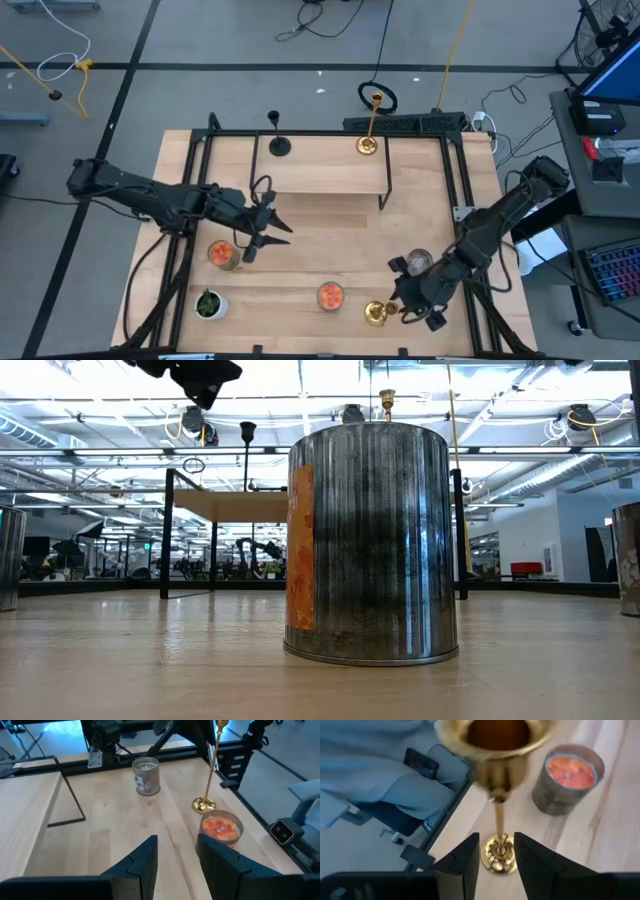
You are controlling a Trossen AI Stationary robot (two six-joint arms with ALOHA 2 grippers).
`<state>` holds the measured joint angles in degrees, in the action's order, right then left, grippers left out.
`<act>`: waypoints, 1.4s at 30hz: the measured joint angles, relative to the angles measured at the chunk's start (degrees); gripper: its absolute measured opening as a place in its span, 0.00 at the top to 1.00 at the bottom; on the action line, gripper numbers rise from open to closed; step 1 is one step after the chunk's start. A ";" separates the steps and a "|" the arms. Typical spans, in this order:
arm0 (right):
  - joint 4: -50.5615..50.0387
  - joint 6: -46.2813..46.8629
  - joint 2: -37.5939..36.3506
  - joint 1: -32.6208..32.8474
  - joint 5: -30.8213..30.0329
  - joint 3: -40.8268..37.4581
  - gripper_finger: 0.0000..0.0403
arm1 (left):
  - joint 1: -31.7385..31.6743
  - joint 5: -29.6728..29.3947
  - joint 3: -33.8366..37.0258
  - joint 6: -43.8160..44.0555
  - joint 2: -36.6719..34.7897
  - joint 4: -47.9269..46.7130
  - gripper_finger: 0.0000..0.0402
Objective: Pick & Place candle stick holders
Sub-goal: Put the gold candle holder on the shelf
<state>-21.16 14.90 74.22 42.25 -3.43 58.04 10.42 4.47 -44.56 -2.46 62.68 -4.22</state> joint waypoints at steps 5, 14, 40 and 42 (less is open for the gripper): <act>4.69 -4.04 0.02 0.67 -4.15 -0.78 0.71 | 0.17 0.01 0.00 0.24 -0.06 1.35 0.64; 29.73 -8.34 0.07 0.22 -4.07 -12.36 0.71 | 0.21 -0.02 0.00 0.39 -0.15 1.54 0.64; 59.57 -19.24 -2.23 -4.15 -25.35 -16.78 0.97 | 0.17 -0.09 0.00 0.15 -0.15 1.72 0.64; 56.77 -20.58 -3.69 -5.27 -26.54 -14.30 0.97 | 0.17 -0.09 0.00 0.14 -0.15 1.72 0.64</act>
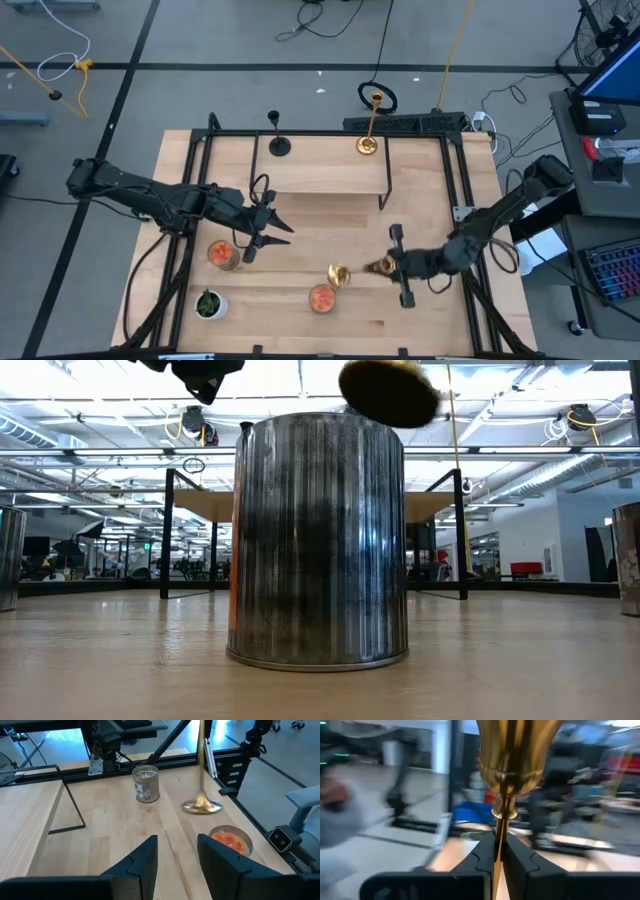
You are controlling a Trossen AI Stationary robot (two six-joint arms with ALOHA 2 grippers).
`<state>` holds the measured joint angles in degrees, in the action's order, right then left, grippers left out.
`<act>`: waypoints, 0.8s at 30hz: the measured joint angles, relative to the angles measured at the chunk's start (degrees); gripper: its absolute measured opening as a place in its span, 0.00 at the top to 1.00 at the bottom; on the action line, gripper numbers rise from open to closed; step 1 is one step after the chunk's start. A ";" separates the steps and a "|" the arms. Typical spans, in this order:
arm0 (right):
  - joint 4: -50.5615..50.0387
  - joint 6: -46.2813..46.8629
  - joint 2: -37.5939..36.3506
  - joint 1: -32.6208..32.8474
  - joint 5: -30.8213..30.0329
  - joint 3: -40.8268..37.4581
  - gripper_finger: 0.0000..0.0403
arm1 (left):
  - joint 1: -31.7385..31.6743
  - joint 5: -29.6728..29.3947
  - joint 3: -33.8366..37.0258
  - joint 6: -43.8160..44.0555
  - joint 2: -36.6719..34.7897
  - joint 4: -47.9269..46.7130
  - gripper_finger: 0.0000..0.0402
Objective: Pick & Place candle stick holders
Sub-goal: Put the gold candle holder on the shelf
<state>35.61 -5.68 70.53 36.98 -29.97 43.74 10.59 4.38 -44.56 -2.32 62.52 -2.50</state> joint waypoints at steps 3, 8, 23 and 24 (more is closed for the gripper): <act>-2.16 -5.57 -0.75 -2.41 -6.31 4.05 0.97 | 0.00 0.00 0.00 -0.01 0.00 0.03 0.64; -2.15 -11.97 -0.72 -9.08 -13.66 11.73 0.97 | 0.00 -0.06 0.00 -0.01 0.00 1.24 0.64; -13.11 -13.31 10.54 -36.04 -9.44 25.06 0.97 | 0.31 -13.47 0.04 -3.54 -3.00 0.09 0.64; -12.41 -13.16 11.39 -37.54 -8.47 25.43 0.97 | 0.47 -13.54 0.04 -3.46 -3.08 -0.02 0.64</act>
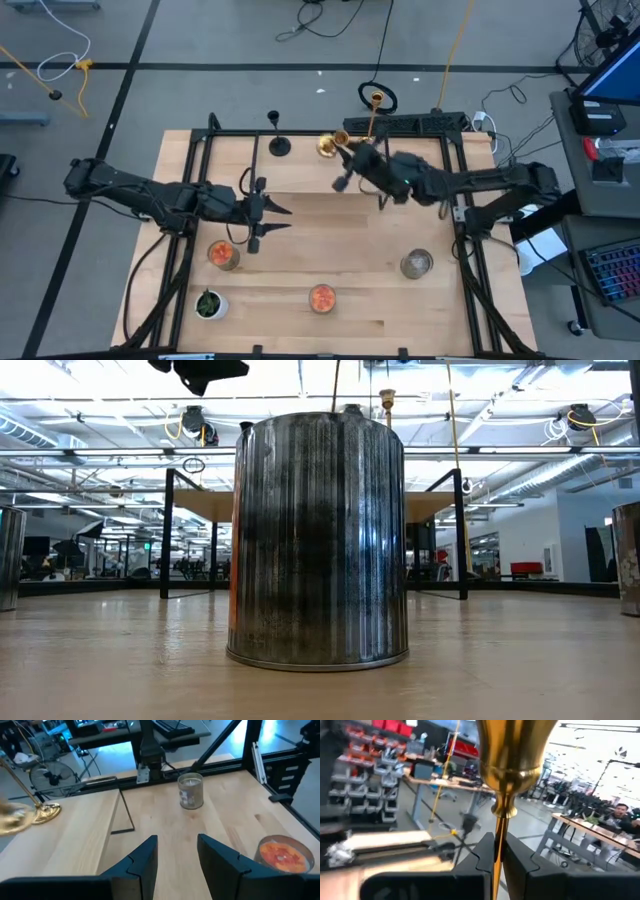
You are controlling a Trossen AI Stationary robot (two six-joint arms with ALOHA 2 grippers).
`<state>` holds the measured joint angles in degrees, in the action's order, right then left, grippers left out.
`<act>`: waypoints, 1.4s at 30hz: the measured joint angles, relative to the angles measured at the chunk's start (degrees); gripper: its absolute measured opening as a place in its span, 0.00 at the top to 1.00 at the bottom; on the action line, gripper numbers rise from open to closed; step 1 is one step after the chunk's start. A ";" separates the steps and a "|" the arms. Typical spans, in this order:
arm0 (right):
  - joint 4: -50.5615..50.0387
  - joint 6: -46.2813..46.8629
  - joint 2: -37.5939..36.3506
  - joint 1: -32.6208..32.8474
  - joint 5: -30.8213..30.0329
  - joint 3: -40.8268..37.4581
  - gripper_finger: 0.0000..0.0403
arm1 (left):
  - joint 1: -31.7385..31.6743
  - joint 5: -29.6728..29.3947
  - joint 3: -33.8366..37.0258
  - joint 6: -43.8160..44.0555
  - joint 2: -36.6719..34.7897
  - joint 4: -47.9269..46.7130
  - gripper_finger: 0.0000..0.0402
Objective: Pick & Place candle stick holders
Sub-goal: Put the gold candle holder on the shelf
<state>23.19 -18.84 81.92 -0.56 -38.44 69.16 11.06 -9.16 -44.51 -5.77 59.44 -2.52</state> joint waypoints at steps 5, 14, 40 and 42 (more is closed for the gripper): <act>-1.71 5.23 3.49 -5.48 4.02 -0.13 0.97 | 0.00 -0.43 0.00 0.15 0.00 -0.94 0.64; -1.46 10.17 7.07 -9.76 9.97 -0.09 0.97 | 0.01 -0.49 0.00 0.18 0.00 -2.21 0.64; -0.96 13.69 6.81 -12.28 13.23 -0.17 0.96 | 0.01 -0.47 0.00 0.04 0.00 -2.40 0.64; -0.95 13.69 6.81 -12.28 13.23 -0.17 0.96 | 0.01 -0.47 0.00 0.04 0.00 -2.40 0.64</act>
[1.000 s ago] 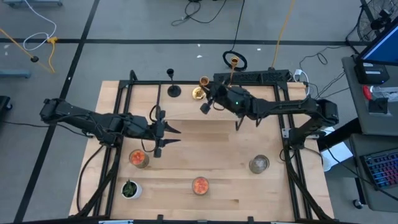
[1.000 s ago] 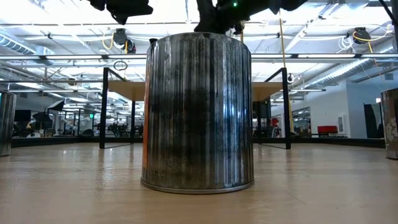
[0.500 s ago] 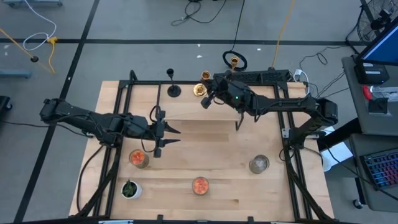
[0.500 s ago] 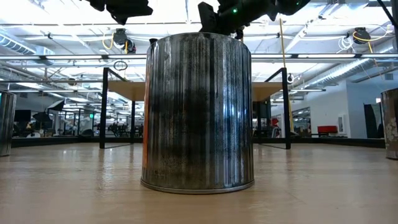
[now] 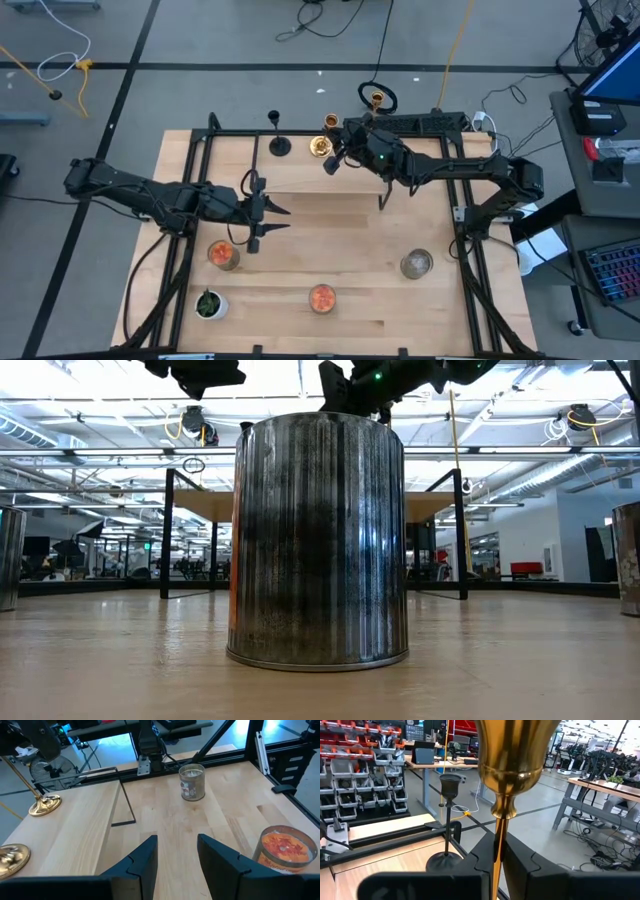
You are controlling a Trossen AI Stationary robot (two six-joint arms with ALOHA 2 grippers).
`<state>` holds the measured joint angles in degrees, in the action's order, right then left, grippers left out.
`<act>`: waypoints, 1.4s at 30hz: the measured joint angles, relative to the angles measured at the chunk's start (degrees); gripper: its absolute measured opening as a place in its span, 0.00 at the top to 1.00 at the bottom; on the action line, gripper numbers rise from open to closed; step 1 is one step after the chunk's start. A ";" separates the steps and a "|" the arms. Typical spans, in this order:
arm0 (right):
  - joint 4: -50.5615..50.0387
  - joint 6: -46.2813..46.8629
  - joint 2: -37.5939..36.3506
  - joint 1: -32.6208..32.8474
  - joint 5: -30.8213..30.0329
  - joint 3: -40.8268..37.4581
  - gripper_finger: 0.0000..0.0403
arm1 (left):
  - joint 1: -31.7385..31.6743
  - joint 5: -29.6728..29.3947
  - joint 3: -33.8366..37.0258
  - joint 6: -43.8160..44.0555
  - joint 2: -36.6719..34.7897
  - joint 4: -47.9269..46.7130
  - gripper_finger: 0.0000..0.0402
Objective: Pick & Place candle stick holders
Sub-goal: Put the gold candle holder on the shelf
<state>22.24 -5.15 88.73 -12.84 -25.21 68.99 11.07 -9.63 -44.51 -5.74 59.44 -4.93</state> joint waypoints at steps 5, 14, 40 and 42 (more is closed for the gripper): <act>-2.61 0.28 -0.02 -0.30 -0.02 1.50 0.96 | 0.00 0.00 0.00 0.00 0.00 0.02 0.64; -17.56 4.16 -0.09 -2.10 0.06 8.76 0.96 | 0.00 0.00 0.00 0.02 0.00 0.07 0.64; -18.65 8.27 0.17 -5.73 9.03 9.16 0.89 | 0.00 0.02 -0.04 0.20 0.00 0.09 0.64; -18.67 7.27 0.17 -5.73 9.03 9.16 0.88 | 0.00 0.02 -0.04 0.20 0.00 0.07 0.64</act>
<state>3.57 2.12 88.90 -18.57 -16.19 78.15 11.07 -9.61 -44.56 -5.54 59.44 -4.86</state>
